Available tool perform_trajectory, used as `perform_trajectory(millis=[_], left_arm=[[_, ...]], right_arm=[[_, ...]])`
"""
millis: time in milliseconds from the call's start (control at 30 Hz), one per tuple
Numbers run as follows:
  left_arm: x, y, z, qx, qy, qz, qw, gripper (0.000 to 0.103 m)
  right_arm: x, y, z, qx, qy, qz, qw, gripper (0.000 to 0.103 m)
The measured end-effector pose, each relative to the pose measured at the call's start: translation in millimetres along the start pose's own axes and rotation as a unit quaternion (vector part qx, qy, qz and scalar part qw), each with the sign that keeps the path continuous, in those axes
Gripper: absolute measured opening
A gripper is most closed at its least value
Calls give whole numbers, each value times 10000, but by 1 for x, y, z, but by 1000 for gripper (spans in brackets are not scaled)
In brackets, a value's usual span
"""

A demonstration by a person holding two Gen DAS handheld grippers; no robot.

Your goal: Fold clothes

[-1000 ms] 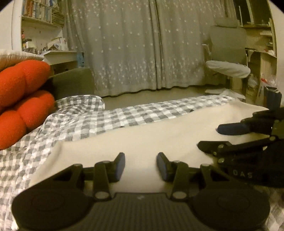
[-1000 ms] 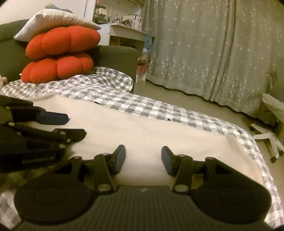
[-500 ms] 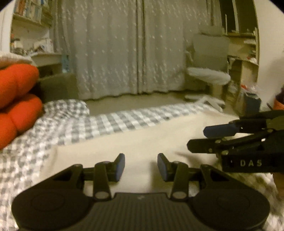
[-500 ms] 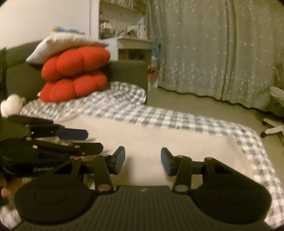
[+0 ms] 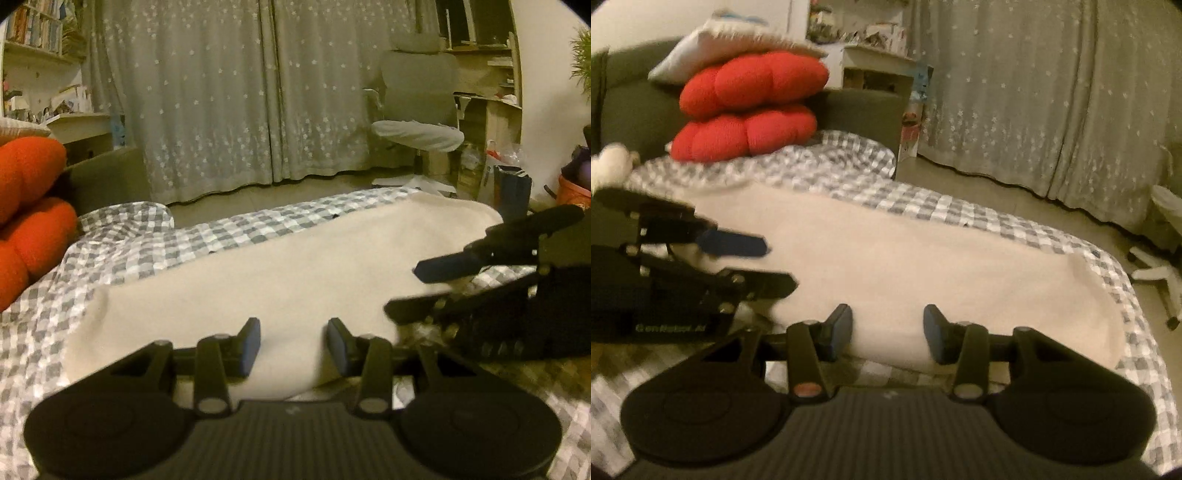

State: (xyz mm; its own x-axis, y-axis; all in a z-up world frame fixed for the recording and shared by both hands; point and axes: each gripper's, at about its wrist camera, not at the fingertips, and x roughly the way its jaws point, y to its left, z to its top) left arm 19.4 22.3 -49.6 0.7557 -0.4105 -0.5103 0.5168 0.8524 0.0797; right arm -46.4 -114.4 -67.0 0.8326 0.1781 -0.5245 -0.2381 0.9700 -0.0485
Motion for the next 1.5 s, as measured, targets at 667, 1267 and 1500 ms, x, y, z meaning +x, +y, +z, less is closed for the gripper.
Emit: perform_trajectory(millis=[667,1267,1500], left_arm=[[-4,45,-9,-222,340,-198,9990,29],[13,87,-12,-938,-230,555,9938,27],[9,108,-17,-1210,-234,701,9899,26]], right_arm=[[2,-41,-14,449,269,-742,9959,45],[23,-69,5,895,-419,-896,9911,47],[26,-88,-2,1037,-398,-963,9891,47]])
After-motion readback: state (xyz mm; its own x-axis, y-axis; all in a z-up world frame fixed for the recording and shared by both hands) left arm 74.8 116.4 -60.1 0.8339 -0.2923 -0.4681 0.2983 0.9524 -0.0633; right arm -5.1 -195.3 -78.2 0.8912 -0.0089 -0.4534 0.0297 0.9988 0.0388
